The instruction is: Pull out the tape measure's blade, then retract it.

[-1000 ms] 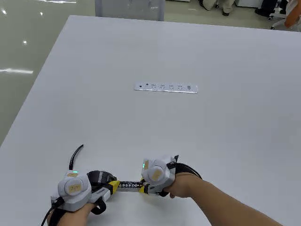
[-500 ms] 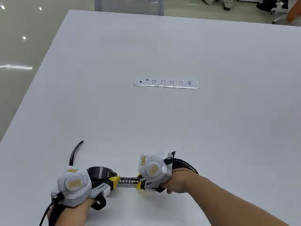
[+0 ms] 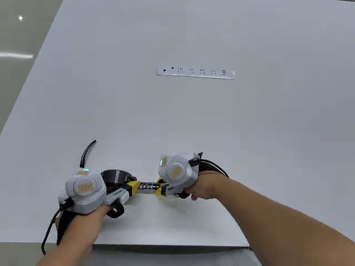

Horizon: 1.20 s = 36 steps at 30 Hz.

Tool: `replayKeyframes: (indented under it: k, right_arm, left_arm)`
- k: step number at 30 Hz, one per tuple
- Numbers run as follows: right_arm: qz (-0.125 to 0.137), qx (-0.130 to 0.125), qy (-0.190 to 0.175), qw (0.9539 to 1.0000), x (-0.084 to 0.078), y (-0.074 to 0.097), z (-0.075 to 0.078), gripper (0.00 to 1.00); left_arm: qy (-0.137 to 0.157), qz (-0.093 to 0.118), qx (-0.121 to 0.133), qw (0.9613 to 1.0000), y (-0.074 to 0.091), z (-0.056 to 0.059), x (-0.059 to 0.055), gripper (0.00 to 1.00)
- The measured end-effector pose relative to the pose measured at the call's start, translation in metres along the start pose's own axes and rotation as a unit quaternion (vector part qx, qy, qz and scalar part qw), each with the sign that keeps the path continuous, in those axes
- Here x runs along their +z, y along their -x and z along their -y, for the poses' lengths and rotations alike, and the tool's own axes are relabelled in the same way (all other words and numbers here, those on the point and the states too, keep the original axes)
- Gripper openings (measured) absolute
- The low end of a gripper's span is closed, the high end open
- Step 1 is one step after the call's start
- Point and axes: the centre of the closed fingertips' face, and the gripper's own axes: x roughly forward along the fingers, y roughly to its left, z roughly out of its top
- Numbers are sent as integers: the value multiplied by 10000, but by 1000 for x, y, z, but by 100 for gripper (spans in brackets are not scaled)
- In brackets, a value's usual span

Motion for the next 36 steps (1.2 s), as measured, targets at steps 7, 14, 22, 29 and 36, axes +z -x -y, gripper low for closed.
replayKeyframes:
  k: [7, 14, 22, 29, 36]
  right_arm:
    - [51, 23, 18, 10000, 7, -5, -1, 14]
    - [77, 31, 14, 10000, 9, -7, -1, 14]
    - [114, 40, -56, 9999, 14, -10, -1, 14]
    - [150, 20, -62, 9999, 17, -14, -2, 14]
    - [154, 30, -36, 9999, 19, -15, -1, 14]
  left_arm:
    - [20, 0, -4, 10000, 1, 0, 0, 62]
    - [19, 4, 0, 10000, 1, 0, 0, 62]
    - [40, 4, -5, 10000, 2, 0, 0, 62]
    - [63, -8, -8, 10000, 1, -1, -1, 62]
    - [69, 3, -3, 10000, 1, -1, 0, 62]
